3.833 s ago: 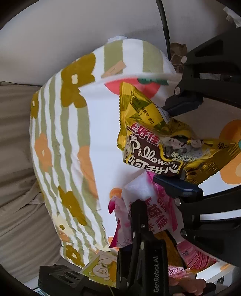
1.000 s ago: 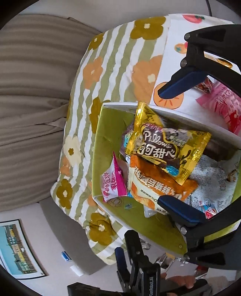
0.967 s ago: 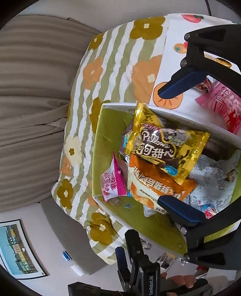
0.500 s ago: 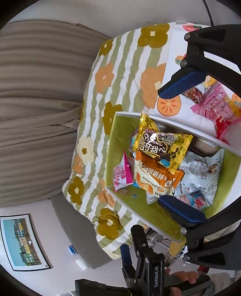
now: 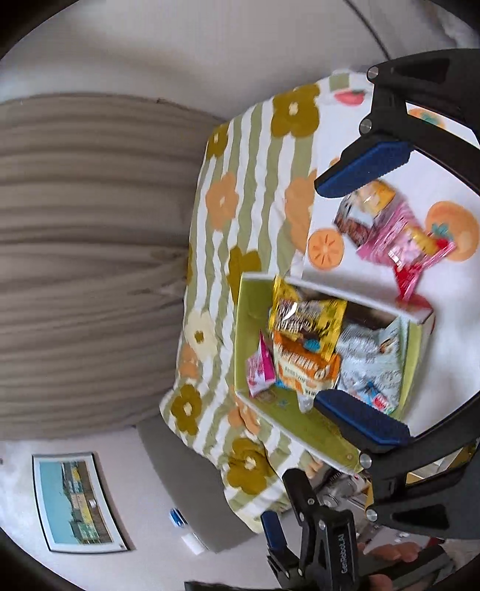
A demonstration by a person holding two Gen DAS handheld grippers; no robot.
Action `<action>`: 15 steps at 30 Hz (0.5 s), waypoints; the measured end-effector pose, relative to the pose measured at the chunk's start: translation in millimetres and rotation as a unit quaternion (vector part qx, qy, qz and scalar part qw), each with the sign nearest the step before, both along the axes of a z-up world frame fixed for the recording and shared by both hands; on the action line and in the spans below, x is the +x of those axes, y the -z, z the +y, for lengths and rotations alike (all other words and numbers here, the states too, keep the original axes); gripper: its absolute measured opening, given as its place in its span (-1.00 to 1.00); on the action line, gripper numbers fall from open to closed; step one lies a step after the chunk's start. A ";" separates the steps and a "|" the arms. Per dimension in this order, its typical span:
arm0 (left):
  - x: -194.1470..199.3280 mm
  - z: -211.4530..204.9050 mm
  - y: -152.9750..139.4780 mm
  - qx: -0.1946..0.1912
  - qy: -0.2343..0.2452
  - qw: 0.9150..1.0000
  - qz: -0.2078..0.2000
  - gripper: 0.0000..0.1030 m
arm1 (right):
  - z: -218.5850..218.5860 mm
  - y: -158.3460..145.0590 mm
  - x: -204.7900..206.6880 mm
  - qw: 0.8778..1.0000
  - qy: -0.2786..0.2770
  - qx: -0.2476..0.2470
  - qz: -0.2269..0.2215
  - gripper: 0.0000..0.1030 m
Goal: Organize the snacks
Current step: 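Move both grippers back to the last two snacks on the sheet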
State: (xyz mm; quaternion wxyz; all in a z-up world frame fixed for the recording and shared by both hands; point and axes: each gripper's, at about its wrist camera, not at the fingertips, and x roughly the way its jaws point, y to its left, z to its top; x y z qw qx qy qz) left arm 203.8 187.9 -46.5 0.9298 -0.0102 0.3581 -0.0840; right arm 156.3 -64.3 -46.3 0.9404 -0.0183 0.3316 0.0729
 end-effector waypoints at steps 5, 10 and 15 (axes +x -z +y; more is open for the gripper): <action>-10.6 -23.9 3.1 -0.008 0.011 1.000 0.002 0.99 | -16.5 5.2 -16.6 1.000 0.008 -0.009 0.013 1.00; -20.9 -57.5 14.2 0.005 -0.005 1.000 0.010 0.99 | -55.4 14.1 -19.0 1.000 0.016 0.003 0.019 1.00; -25.5 -99.0 34.2 -0.003 -0.020 0.999 0.035 0.99 | -98.9 28.6 -3.5 0.999 -0.007 0.011 0.032 1.00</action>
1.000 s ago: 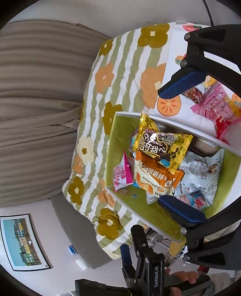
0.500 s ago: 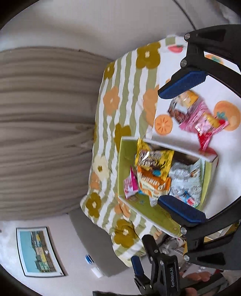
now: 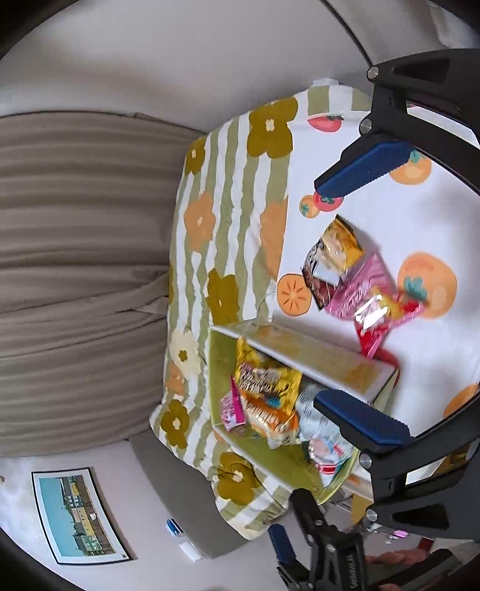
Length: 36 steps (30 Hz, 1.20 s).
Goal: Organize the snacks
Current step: 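Move both grippers back to the last two snacks on the sheet, then grasp the pink marshmallow bag with the left gripper while the right grasps the TAIRE chip bag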
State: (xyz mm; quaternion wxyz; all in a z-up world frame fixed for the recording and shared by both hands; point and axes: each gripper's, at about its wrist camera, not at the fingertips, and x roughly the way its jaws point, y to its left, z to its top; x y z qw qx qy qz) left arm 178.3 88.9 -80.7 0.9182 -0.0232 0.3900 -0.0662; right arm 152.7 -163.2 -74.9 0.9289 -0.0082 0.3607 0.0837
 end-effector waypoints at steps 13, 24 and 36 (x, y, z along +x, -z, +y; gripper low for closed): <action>19.0 -148.4 76.5 0.080 0.067 0.993 0.058 0.99 | -85.7 49.1 67.6 0.992 -0.105 0.013 0.064 1.00; 66.1 -206.1 147.3 0.185 0.118 0.967 0.130 0.99 | -107.3 113.0 130.6 0.971 -0.185 0.055 0.142 1.00; 91.5 -216.3 191.0 0.216 0.104 0.955 0.174 0.96 | -84.0 166.8 171.0 0.933 -0.287 0.064 0.208 1.00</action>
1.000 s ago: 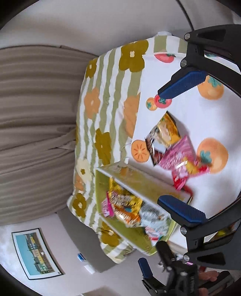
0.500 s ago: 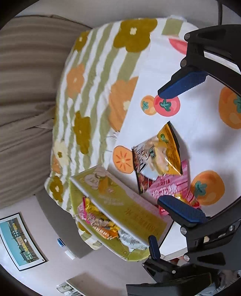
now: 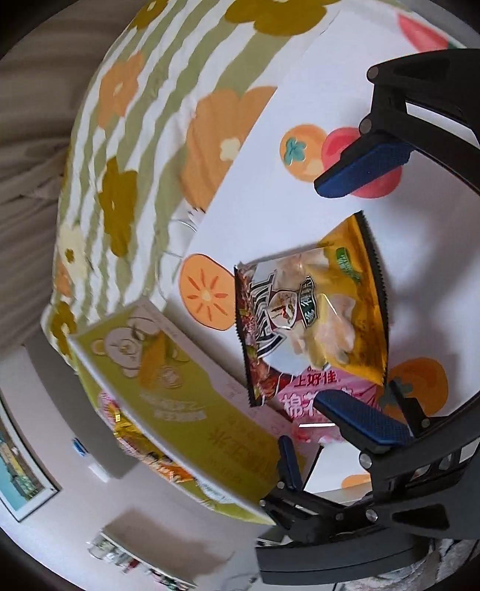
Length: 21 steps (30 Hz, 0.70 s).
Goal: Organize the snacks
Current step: 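Grasp the pink marshmallow bag with the left gripper while the right grasps the TAIRE chip bag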
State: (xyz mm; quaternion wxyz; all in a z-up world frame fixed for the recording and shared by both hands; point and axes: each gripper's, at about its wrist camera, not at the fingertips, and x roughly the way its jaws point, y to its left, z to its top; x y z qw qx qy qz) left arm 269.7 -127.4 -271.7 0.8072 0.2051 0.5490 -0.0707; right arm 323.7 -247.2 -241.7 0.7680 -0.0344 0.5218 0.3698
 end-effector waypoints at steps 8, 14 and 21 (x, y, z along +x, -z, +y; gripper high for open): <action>5.8 6.5 17.2 0.008 -0.013 1.000 0.015 0.47 | 11.2 23.9 18.7 0.999 -0.026 0.010 0.043 1.00; -0.9 16.7 13.8 -0.009 -0.020 1.000 0.013 0.34 | 16.9 31.4 21.9 0.997 -0.044 0.023 0.066 1.00; -7.6 21.6 11.0 -0.024 -0.030 0.999 0.016 0.32 | 25.8 42.4 25.1 0.995 -0.050 0.028 0.086 1.00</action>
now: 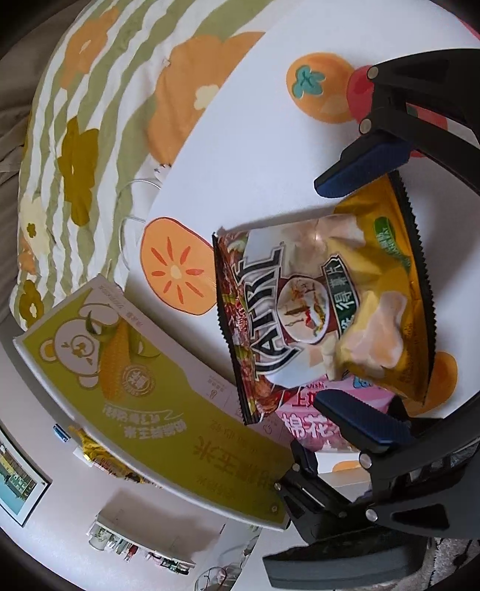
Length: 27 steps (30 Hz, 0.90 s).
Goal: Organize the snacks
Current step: 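Grasp the pink marshmallow bag with the left gripper while the right grasps the TAIRE chip bag, then carry the marshmallow bag and TAIRE bag over the box with both grippers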
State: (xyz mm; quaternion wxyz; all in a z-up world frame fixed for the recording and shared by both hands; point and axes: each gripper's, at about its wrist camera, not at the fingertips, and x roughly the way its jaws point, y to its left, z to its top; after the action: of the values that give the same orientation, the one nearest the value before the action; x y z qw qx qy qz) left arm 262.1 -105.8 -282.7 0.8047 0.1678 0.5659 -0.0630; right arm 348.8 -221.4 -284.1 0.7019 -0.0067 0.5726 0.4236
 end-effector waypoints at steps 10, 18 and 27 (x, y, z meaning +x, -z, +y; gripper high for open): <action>-10.1 0.1 -12.8 -0.010 -0.008 1.000 -0.014 0.32 | -9.3 -11.0 -9.0 0.999 0.027 -0.019 -0.035 0.25; -24.1 -7.1 -51.0 -0.026 0.001 0.998 -0.052 0.31 | -33.6 -54.3 -25.7 0.994 0.078 -0.010 -0.079 0.25; -42.2 -3.6 -119.5 -0.065 0.000 0.991 -0.113 0.31 | -59.4 -137.9 -46.1 0.980 0.153 -0.003 -0.130 0.25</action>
State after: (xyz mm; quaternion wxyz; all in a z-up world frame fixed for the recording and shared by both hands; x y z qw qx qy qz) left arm 219.9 -109.4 -163.2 0.8726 0.1209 0.4664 -0.0805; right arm 302.8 -280.8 -146.2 0.8269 0.0238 0.4716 0.3055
